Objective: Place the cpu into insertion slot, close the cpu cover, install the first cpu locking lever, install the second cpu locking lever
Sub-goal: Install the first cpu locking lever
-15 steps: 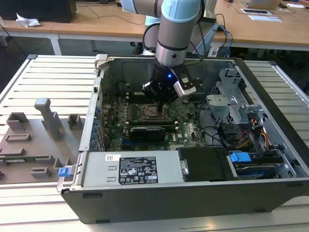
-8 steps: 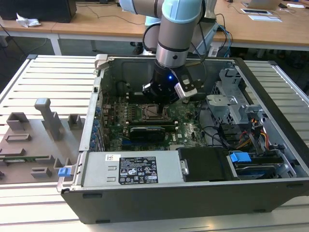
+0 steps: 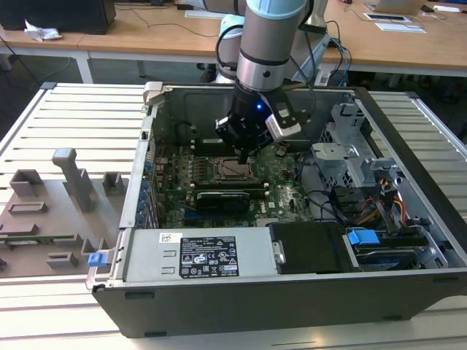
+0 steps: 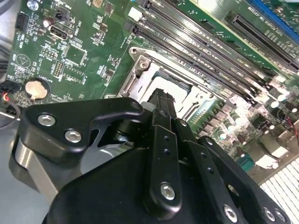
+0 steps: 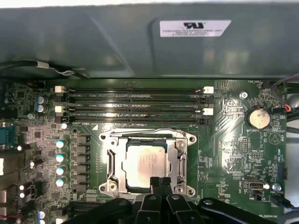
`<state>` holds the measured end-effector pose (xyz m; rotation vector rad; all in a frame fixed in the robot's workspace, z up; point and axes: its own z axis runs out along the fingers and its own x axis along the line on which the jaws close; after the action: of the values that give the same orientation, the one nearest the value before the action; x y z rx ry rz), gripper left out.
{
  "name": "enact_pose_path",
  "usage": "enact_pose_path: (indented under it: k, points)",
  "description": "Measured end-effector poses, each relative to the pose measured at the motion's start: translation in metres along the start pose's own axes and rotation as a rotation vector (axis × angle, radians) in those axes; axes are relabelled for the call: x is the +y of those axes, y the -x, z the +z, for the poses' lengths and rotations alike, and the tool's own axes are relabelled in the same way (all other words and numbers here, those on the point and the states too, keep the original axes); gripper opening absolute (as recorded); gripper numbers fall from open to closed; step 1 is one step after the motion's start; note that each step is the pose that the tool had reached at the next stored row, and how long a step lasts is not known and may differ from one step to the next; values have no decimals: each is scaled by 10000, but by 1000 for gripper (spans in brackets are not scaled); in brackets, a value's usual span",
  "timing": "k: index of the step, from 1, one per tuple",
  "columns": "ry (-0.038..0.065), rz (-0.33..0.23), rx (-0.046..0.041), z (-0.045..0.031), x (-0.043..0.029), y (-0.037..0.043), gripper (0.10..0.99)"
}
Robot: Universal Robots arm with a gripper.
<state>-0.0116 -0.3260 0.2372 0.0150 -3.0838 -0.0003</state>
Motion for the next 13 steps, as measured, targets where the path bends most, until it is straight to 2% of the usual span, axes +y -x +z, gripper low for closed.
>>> enact_pose_path:
  k: [6, 10, 13]
  points:
    - [0, 0, 0, -145, 0, -8, 106]
    - [0, 0, 0, -318, 0, -18, 106]
    - [-1, 0, 0, -396, 0, -23, 106]
